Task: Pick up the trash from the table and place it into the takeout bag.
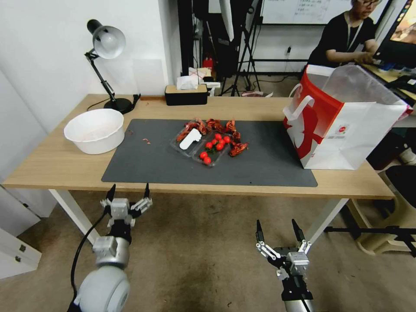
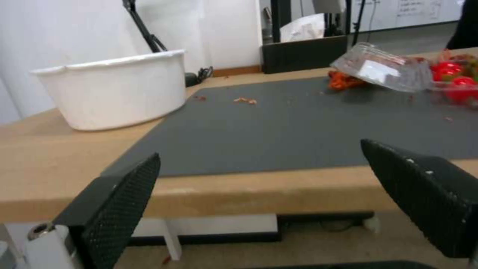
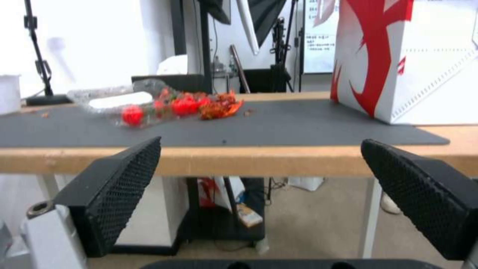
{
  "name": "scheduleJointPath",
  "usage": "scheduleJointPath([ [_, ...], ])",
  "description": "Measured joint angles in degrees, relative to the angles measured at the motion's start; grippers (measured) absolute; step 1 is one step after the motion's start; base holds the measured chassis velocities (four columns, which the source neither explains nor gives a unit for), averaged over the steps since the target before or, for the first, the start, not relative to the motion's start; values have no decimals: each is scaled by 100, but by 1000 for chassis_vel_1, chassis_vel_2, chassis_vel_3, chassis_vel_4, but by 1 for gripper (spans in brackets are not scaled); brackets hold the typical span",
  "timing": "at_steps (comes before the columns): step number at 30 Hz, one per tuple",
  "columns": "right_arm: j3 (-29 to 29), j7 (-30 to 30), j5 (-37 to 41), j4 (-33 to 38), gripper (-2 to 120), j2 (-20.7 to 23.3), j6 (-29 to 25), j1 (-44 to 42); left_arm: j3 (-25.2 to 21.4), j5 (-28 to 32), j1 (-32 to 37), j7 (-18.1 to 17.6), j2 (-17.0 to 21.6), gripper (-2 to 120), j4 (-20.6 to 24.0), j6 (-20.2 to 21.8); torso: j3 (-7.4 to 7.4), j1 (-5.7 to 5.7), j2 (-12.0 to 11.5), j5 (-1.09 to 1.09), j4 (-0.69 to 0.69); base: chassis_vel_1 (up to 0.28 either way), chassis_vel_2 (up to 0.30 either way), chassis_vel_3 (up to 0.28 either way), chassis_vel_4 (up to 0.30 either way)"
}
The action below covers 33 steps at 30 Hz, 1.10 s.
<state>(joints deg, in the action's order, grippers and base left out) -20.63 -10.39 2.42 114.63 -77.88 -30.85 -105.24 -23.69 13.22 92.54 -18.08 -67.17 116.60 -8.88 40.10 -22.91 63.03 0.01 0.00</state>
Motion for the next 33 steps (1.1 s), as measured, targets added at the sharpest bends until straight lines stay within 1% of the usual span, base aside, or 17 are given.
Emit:
scheduleJointPath([
  [2, -60, 88, 136, 18, 100, 3, 29, 115, -31, -51, 165, 162, -82, 100, -24, -286, 0, 0, 0, 0, 0, 0, 0, 0, 0],
  [3, -60, 88, 136, 18, 100, 3, 29, 115, -31, -51, 165, 162, -82, 100, -24, -286, 0, 0, 0, 0, 0, 0, 0, 0, 0],
  [5, -112, 195, 330, 18, 100, 30, 126, 271, -60, -64, 269, 311, -151, 100, -72, -529, 0, -1, -1, 0, -1, 0, 0, 0, 0],
  [11, -179, 257, 521, 83, 100, 64, 345, 482, -63, -66, 350, 490, -232, 100, -138, -724, 0, -1, -1, -1, 0, 0, 0, 0, 0],
  [17, -165, 328, 641, 95, 100, 83, 527, 615, -89, -86, 317, 614, -268, 100, -174, -794, 1, -1, -1, -1, -1, 0, 0, 0, 0],
  [25, -129, 381, 742, 59, 100, 97, 661, 735, -70, -148, 343, 608, -382, 100, -189, -847, 1, -1, -1, 0, 0, 0, 0, 0, 0],
  [33, -130, 381, 757, 51, 100, 115, 667, 756, -56, -152, 307, 593, -387, 100, -235, -839, 1, -1, -1, -1, 0, 0, 0, 0, 0],
])
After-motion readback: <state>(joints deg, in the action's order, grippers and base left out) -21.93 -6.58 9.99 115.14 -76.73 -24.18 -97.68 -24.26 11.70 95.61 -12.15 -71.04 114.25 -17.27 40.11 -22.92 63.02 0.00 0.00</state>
